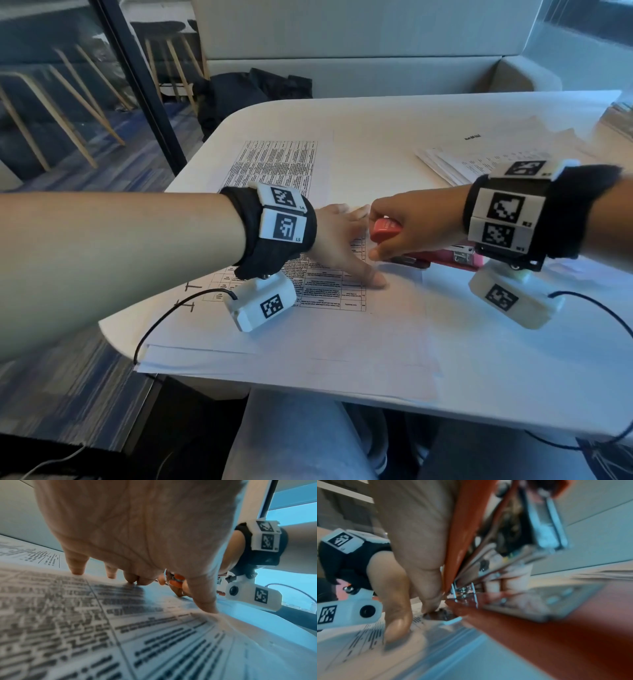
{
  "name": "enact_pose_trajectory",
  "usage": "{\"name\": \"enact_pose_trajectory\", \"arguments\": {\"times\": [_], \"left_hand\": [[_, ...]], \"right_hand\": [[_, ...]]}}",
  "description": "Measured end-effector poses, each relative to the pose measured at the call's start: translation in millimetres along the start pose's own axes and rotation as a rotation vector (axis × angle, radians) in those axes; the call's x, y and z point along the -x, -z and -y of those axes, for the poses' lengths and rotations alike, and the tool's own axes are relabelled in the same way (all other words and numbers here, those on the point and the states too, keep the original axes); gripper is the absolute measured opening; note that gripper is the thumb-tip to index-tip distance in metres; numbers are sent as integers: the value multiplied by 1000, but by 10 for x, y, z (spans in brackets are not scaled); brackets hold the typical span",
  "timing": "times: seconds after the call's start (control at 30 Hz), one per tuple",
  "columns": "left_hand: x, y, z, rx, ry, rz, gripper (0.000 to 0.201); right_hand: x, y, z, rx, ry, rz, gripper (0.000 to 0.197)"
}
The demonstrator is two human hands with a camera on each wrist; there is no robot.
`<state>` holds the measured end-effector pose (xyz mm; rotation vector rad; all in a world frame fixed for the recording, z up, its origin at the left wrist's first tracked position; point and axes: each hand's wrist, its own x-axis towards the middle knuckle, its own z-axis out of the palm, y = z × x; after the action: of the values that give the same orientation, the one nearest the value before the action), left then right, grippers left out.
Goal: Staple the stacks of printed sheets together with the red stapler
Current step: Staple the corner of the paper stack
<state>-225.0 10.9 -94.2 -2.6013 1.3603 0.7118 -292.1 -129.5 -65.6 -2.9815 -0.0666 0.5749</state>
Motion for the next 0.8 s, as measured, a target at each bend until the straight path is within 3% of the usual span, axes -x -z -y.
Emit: {"name": "enact_pose_trajectory", "arguments": {"times": [0.17,0.47,0.6,0.8], "left_hand": [[81,48,-1,27,-24,-36,107],[220,10,-71,48,-77,-332,44],[189,-17,-79,76,-45,-379,23],[173,-2,-134,62,-23,-371,22]], "right_hand": [[54,-35,-26,77,35,-119,41],[80,-127,-53,113,113,-194,31],[100,-155,-50,147,109,-232,25],[96,-176,-50,142,78,-248,30]]}}
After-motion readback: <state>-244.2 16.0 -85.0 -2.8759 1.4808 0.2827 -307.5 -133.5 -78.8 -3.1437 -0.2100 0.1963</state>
